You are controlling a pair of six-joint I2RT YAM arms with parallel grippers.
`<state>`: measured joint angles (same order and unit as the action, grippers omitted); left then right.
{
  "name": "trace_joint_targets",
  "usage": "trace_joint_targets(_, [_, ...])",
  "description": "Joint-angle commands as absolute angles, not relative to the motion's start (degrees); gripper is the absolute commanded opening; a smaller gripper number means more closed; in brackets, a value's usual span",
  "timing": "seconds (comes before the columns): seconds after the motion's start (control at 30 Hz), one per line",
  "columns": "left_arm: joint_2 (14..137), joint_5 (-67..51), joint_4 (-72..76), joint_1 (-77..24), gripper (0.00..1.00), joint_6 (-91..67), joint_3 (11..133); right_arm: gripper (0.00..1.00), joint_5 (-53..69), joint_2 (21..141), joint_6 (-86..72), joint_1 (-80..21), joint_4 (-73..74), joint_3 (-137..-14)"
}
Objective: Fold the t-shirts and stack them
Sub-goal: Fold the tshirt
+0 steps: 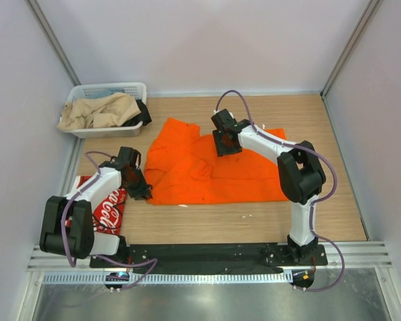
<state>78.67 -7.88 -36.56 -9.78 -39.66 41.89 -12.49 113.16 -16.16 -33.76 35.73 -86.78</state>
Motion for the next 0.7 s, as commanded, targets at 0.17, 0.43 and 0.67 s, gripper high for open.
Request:
trace_joint_targets(0.17, [69.7, -4.7, -42.3, -9.8, 0.53, -46.2, 42.8, 0.69, -15.4, 99.3, -15.6, -31.4, 42.1, -84.3])
trace_joint_targets(0.43, [75.1, -8.2, -40.6, -9.8, 0.47, -42.1, 46.5, 0.61, -14.7, 82.5, -18.7, -17.7, 46.4, -66.0])
trace_joint_targets(0.67, [77.3, -8.0, -39.5, -9.9, 0.44, -40.3, 46.6, 0.49, -14.3, 76.2, -23.9, -3.1, 48.1, -56.3])
